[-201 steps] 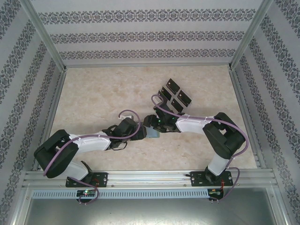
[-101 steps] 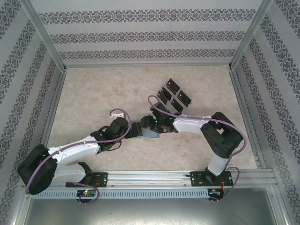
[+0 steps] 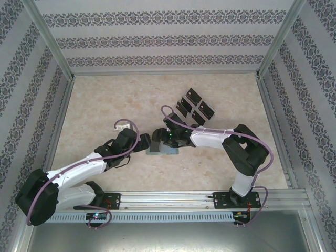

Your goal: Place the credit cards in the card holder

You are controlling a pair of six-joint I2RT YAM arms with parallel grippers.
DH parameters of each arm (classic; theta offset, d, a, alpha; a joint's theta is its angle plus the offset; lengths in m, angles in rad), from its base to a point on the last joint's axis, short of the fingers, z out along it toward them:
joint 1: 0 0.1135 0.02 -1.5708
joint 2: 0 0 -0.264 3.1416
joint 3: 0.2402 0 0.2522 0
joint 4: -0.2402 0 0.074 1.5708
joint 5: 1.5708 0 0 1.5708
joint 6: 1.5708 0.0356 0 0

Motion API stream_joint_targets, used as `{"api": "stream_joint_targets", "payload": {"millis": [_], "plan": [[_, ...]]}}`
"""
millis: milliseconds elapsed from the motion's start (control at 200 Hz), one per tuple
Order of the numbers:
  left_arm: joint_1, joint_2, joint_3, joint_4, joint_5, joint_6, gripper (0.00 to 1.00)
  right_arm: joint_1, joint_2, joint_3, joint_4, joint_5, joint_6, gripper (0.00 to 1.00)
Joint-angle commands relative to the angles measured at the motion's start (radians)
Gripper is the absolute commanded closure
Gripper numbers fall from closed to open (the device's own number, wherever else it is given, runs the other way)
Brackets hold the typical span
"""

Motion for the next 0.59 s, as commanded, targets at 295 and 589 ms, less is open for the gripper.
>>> {"api": "stream_joint_targets", "payload": {"millis": [295, 589], "plan": [[0.035, -0.033, -0.04, -0.037, 0.008, 0.005, 0.0, 0.051, 0.074, 0.092, -0.038, -0.013, 0.017, 0.35], [0.039, -0.041, -0.041, -0.039, 0.01, 0.0, 0.0, 0.079, 0.146, 0.208, -0.069, -0.04, 0.003, 0.35]]}}
